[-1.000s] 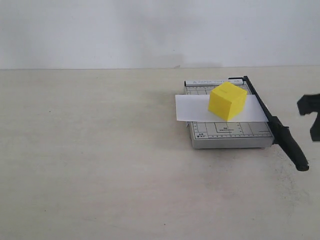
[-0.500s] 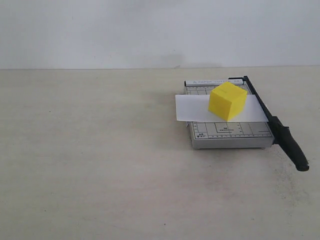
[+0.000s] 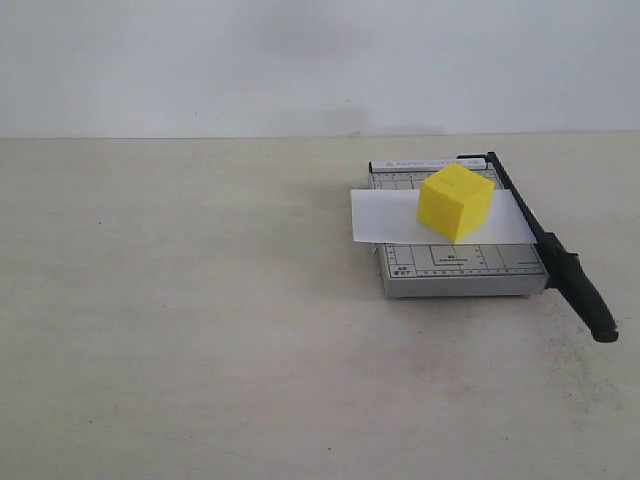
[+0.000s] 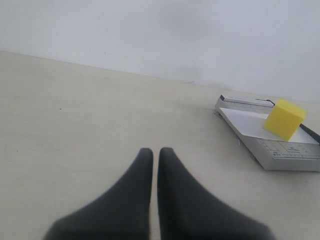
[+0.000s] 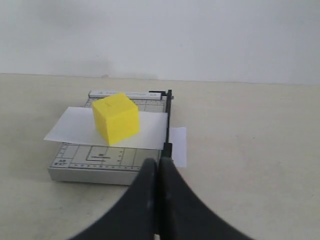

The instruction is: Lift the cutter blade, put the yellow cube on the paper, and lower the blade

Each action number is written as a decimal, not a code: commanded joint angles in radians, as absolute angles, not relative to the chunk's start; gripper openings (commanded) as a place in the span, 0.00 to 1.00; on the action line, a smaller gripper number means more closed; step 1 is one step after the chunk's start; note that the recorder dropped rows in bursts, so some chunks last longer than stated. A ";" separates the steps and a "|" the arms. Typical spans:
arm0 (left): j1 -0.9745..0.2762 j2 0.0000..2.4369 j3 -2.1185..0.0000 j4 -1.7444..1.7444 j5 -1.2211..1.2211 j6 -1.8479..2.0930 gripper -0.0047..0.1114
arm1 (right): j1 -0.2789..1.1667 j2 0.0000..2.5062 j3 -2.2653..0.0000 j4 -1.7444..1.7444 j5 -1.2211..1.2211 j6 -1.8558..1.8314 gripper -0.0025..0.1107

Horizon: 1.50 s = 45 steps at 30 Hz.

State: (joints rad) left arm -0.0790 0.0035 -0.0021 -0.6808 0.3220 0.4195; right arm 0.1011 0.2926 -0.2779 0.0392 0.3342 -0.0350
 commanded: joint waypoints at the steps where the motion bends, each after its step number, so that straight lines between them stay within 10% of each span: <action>1: -0.076 0.000 0.000 -0.690 0.315 0.420 0.08 | 0.100 0.276 -0.212 -0.100 0.255 0.038 0.02; 7: -0.076 0.000 0.000 -0.690 0.315 0.420 0.08 | 0.100 0.171 0.000 -0.086 -0.008 0.104 0.02; 12: -0.076 0.000 0.000 -0.690 0.315 0.420 0.08 | 0.098 0.012 0.000 -0.038 0.329 0.101 0.02; 45: -0.076 0.000 0.000 -0.690 0.311 0.420 0.08 | -0.069 0.000 0.000 0.017 0.322 0.104 0.02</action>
State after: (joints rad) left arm -0.0790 0.0035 -0.0021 -0.6808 0.3212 0.4195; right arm -0.0605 0.0050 0.0004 0.0122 0.3269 0.1064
